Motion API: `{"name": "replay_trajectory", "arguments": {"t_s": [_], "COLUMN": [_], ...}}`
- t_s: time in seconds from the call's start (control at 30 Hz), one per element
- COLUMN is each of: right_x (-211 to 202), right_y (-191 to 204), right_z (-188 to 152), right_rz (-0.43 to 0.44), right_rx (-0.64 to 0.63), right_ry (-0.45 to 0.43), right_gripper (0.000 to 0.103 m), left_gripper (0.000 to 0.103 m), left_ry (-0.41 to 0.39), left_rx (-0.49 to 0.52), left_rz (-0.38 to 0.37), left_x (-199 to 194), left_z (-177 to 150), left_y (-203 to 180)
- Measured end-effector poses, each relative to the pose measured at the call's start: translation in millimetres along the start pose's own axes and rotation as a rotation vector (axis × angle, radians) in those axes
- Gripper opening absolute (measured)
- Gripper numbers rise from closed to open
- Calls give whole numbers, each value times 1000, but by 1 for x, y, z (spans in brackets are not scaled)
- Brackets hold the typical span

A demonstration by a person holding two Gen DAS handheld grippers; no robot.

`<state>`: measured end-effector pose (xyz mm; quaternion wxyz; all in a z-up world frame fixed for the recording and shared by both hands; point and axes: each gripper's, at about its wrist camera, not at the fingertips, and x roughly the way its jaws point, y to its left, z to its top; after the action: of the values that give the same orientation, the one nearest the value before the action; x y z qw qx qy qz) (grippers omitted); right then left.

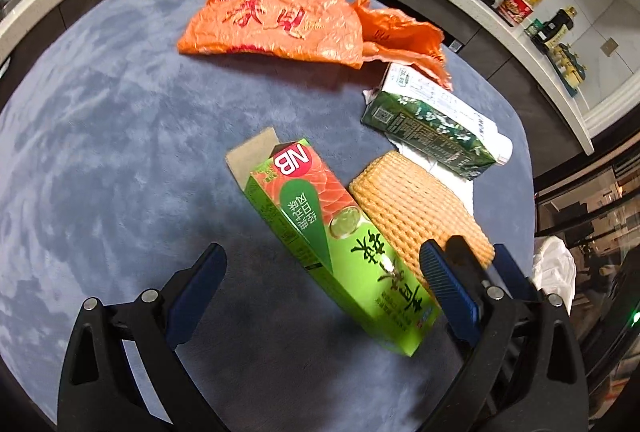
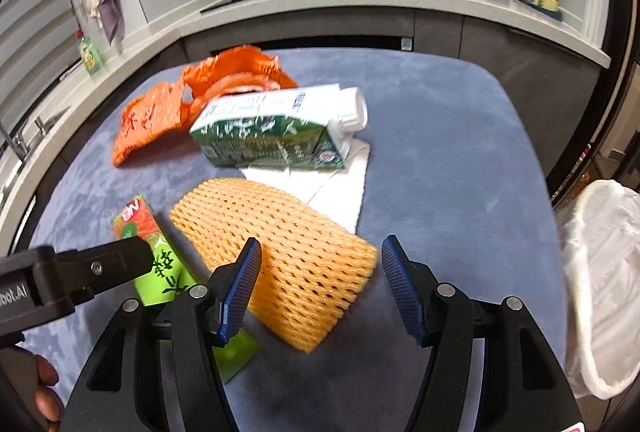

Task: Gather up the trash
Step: 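Grasp the orange foam net with the right tool while the left tool grasps the green NB juice box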

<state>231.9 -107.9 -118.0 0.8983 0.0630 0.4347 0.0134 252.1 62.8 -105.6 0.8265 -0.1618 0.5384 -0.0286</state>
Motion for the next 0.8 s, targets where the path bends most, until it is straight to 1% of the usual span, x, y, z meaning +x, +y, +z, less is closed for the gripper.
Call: {"name": "replay_trajectory", "arguments": {"t_s": [0.07, 0.1, 0.13, 0.2, 0.23, 0.3, 0.47, 0.6, 0.7, 0.77, 0.8], "right_x": [6, 7, 7, 7, 4, -2, -30, -54, -71, -78, -83], "right_y": [1, 0, 0, -3, -6, -12, -35, -54, -68, -75, -79], "right_z": [-2, -4, -5, -9, -11, -14, -27, -36, -42, -45, -47], "right_rz": [9, 12, 12, 17, 21, 23, 17, -1, -25, -34, -40], "right_rx": [-7, -6, -7, -8, -2, 8, 79, 126, 156, 172, 183], "right_ry": [12, 13, 15, 25, 18, 16, -26, -57, -75, -79, -82], "right_gripper": [57, 49, 36, 23, 13, 12, 11, 11, 11, 11, 11], "left_gripper": [93, 93, 93, 93, 93, 93, 93, 91, 86, 82, 78], "left_ry": [18, 28, 33, 32, 31, 34, 25, 17, -3, -16, -21], "left_rx": [-24, -36, -51, -66, -70, -71, -48, -5, 26, 40, 44], "left_rz": [-3, -3, -3, 7, 12, 23, 44, 90, 138, 157, 161], "left_x": [8, 11, 14, 17, 19, 22, 25, 29, 31, 32, 32], "left_z": [2, 3, 4, 4, 4, 4, 1, -2, -6, -7, -8], "left_y": [1, 2, 3, 5, 5, 6, -2, -15, -22, -27, -30]}}
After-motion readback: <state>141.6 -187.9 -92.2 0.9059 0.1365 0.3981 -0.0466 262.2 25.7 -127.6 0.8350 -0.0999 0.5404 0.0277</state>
